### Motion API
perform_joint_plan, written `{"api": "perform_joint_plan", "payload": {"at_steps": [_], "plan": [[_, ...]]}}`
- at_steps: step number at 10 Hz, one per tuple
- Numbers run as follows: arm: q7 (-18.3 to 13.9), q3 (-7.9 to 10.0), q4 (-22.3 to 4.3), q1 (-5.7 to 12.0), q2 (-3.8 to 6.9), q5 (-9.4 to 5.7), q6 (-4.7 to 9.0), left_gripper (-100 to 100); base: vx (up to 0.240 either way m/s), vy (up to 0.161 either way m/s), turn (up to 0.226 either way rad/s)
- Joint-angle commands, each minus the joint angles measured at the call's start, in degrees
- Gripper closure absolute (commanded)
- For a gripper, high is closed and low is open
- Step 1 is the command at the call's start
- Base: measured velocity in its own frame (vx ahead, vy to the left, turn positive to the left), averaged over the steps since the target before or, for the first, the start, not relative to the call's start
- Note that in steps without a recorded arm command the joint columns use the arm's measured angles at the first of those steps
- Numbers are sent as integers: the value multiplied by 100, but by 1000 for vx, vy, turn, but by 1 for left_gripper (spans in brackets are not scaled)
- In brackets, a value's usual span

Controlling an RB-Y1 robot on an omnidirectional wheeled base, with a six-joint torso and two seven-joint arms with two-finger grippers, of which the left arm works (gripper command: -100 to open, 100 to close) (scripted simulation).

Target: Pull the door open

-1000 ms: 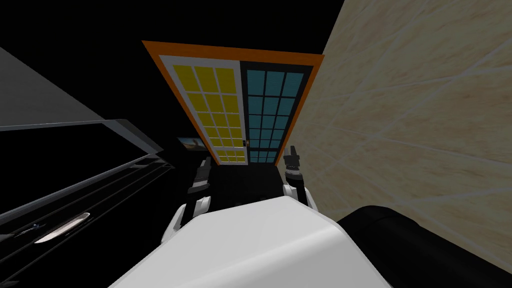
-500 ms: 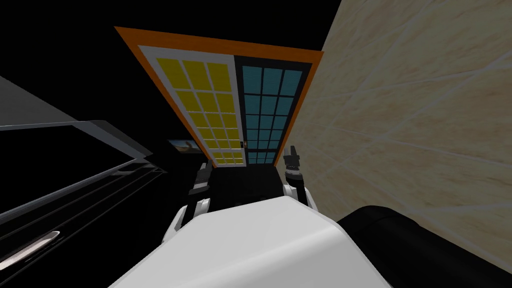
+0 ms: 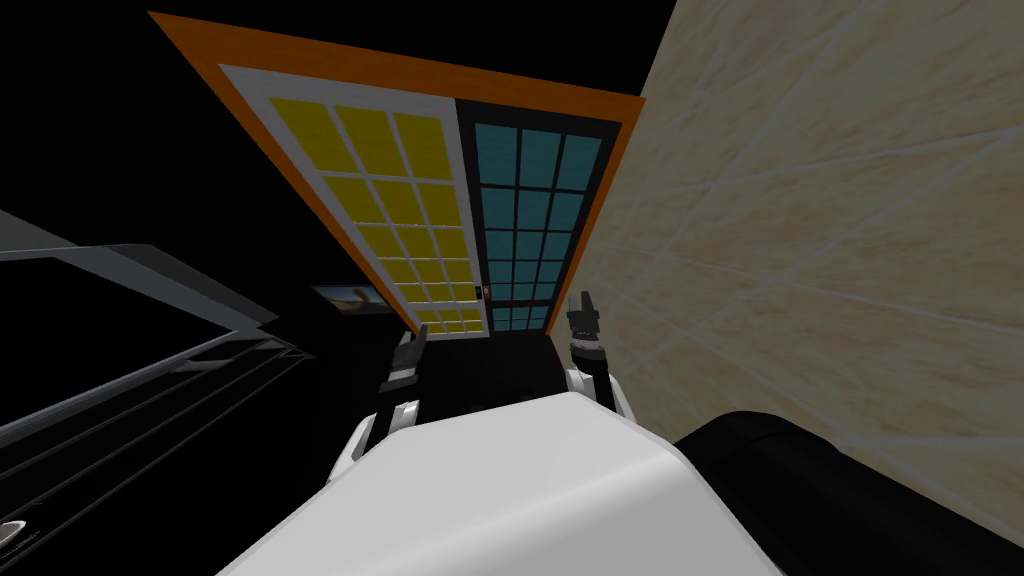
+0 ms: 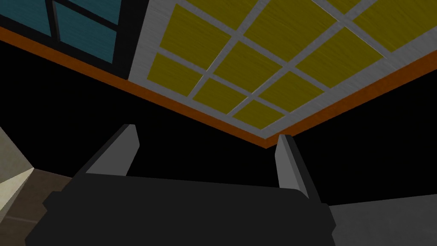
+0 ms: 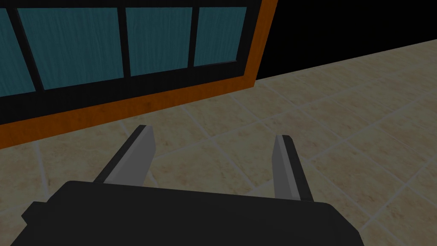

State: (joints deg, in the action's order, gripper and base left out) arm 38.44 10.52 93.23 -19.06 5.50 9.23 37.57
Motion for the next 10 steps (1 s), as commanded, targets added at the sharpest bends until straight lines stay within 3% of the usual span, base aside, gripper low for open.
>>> {"api": "perform_joint_plan", "payload": {"at_steps": [1, 10], "plan": [[207, 47, -252, 39, -6, 40, 88, -100, 112, -17, -81], [1227, 300, -1424, 258, -20, 249, 366, -100, 106, -17, -75]]}}
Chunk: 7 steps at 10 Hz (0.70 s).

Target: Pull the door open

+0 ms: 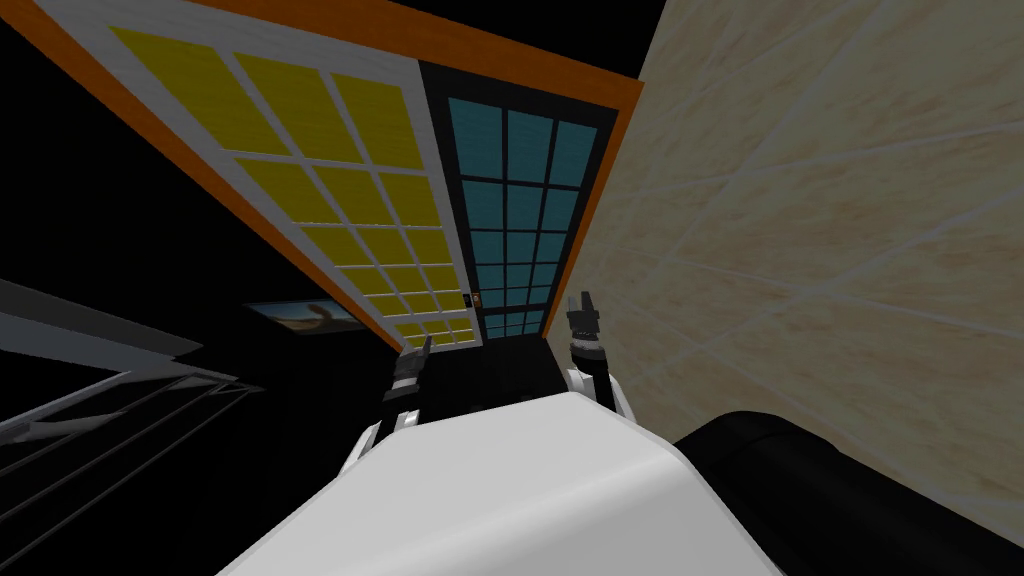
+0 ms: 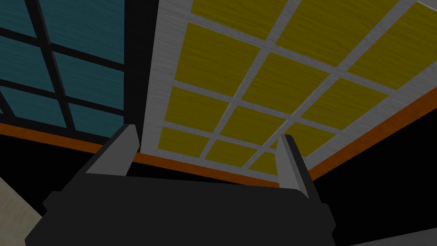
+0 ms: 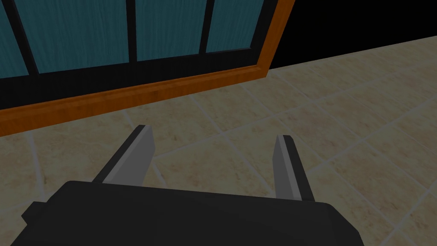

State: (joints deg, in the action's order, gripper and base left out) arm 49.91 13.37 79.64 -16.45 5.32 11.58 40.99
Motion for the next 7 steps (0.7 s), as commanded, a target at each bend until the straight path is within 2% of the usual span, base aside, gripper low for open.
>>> {"api": "perform_joint_plan", "payload": {"at_steps": [1, 7], "plan": [[186, 42, -186, 21, -9, 37, 52, -100, 105, -7, -80], [802, 193, -891, 160, -54, 163, 220, -100, 102, -4, -69]]}}
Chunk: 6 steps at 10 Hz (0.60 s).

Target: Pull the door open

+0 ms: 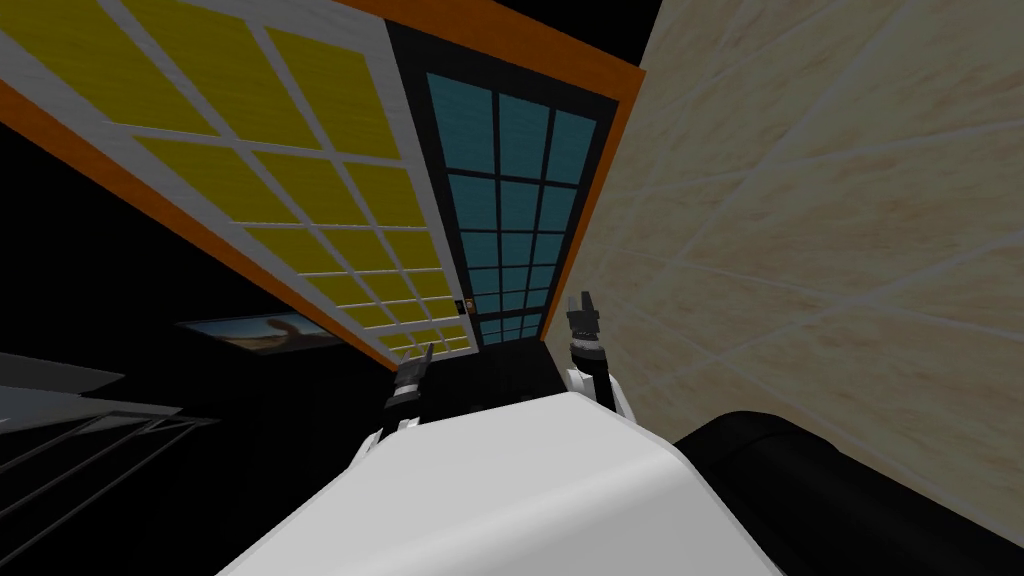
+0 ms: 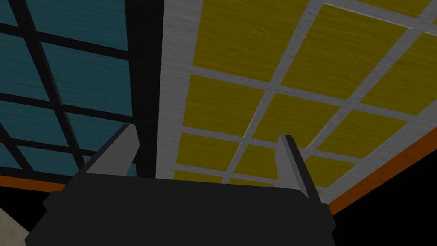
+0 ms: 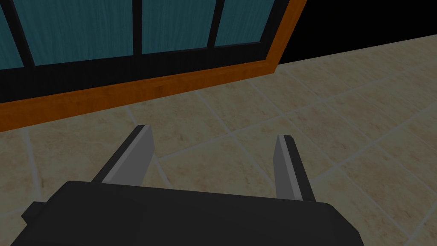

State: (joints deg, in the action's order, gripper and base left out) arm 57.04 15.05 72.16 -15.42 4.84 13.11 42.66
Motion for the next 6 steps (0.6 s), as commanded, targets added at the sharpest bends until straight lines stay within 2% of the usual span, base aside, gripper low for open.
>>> {"api": "perform_joint_plan", "payload": {"at_steps": [1, 6], "plan": [[184, 48, -252, 79, -15, 30, 79, -100, 110, -9, -70], [713, 177, -855, 207, -80, 139, 223, -100, 125, -2, -77]]}}
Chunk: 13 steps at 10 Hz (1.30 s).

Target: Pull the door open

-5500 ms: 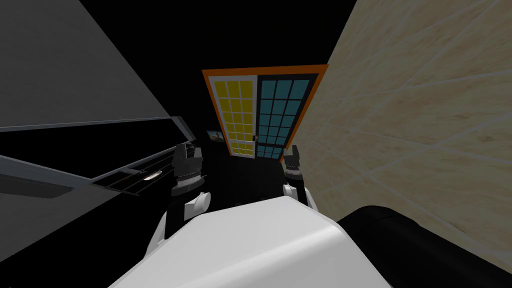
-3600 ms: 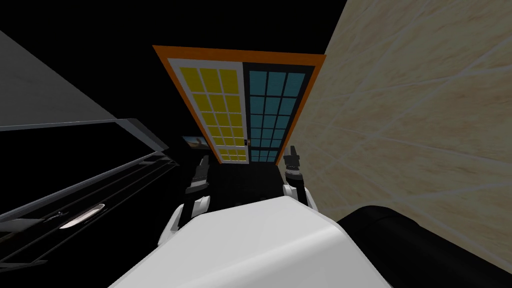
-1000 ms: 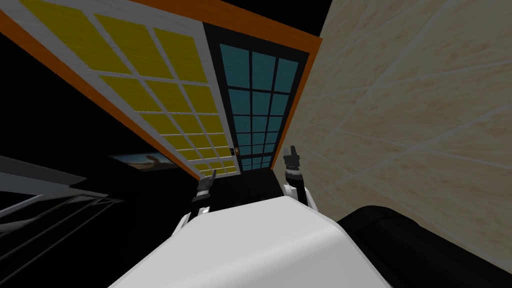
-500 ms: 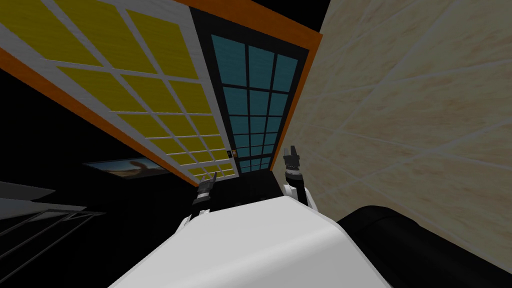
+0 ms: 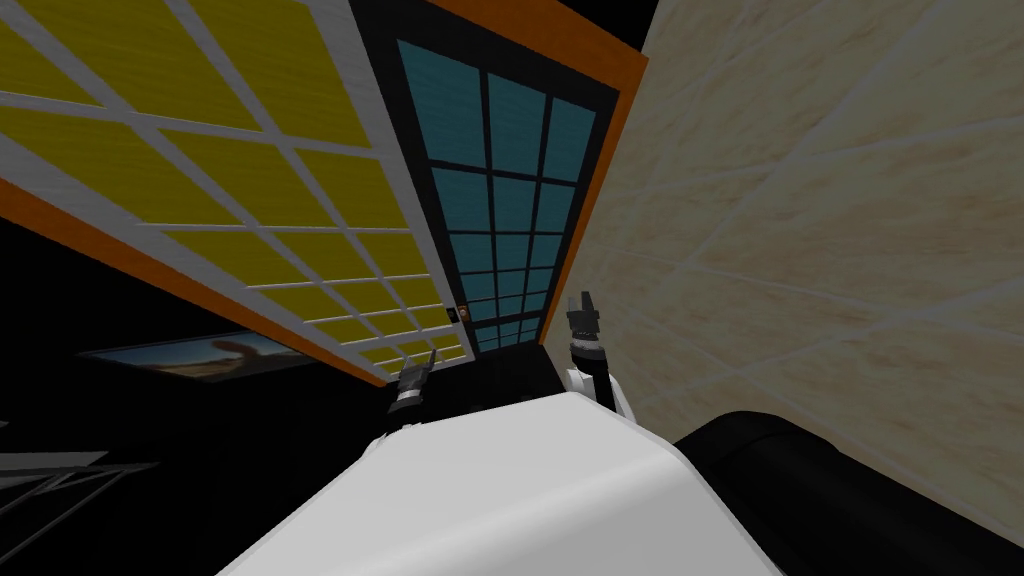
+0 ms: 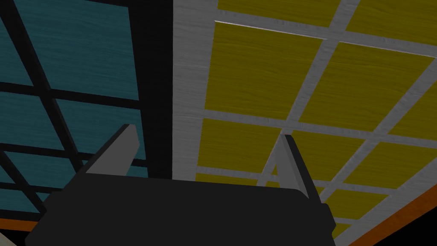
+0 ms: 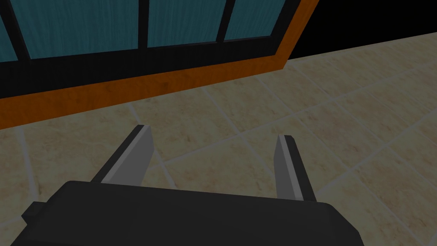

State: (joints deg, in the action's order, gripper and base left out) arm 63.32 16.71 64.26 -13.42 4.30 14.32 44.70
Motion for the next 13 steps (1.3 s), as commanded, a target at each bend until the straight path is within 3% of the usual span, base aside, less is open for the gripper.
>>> {"api": "perform_joint_plan", "payload": {"at_steps": [1, 8, 9, 13], "plan": [[168, 31, -158, 28, -38, 34, 41, -100, 125, 18, -53], [927, 208, -1004, 260, -194, 190, 247, -100, 158, 18, -84], [861, 190, -915, 217, -187, 182, 222, -100, 85, 14, -10], [971, 465, -1113, -14, -2, 73, 181, -100, -156, 19, 30]]}}
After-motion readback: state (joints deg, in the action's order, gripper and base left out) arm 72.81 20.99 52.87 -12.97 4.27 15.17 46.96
